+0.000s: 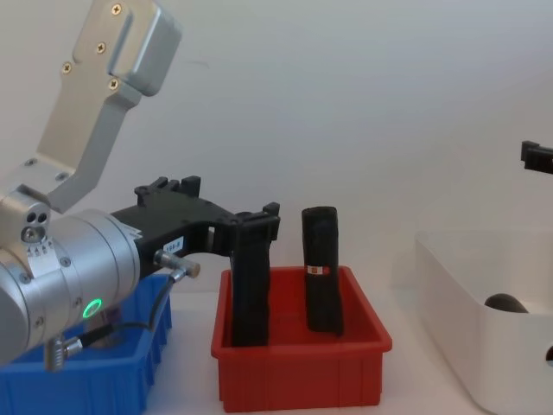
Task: Pick the cotton swabs from the blue box and place them into the white box.
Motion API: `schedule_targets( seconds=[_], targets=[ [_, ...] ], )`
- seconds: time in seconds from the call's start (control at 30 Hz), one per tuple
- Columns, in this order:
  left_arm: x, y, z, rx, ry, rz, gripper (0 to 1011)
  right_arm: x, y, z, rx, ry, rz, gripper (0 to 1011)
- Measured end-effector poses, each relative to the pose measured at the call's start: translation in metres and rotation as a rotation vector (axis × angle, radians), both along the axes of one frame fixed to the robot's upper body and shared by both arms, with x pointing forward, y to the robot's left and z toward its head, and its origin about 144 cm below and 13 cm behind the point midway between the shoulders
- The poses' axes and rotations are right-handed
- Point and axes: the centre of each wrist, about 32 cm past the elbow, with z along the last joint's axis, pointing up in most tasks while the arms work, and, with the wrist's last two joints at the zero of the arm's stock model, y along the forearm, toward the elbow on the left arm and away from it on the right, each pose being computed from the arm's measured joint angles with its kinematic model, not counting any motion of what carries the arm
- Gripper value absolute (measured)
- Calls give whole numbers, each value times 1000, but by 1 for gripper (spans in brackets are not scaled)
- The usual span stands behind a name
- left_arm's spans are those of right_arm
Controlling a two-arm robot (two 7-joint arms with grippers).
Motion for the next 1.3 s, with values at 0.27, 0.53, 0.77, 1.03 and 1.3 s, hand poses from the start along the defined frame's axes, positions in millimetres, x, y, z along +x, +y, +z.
schedule_targets(
  seconds=[0.27,0.53,0.77,1.03,1.3],
  targets=[
    [0,0,0,0,0,0,1004,0,0,0,0,0,0,1002],
    [0,0,0,0,0,0,1004,0,0,0,0,0,0,1002],
    [0,0,0,0,0,0,1004,0,0,0,0,0,0,1002],
    [0,0,0,0,0,0,1004,0,0,0,0,0,0,1002],
    [0,0,0,0,0,0,1004,0,0,0,0,0,0,1002]
  ],
)
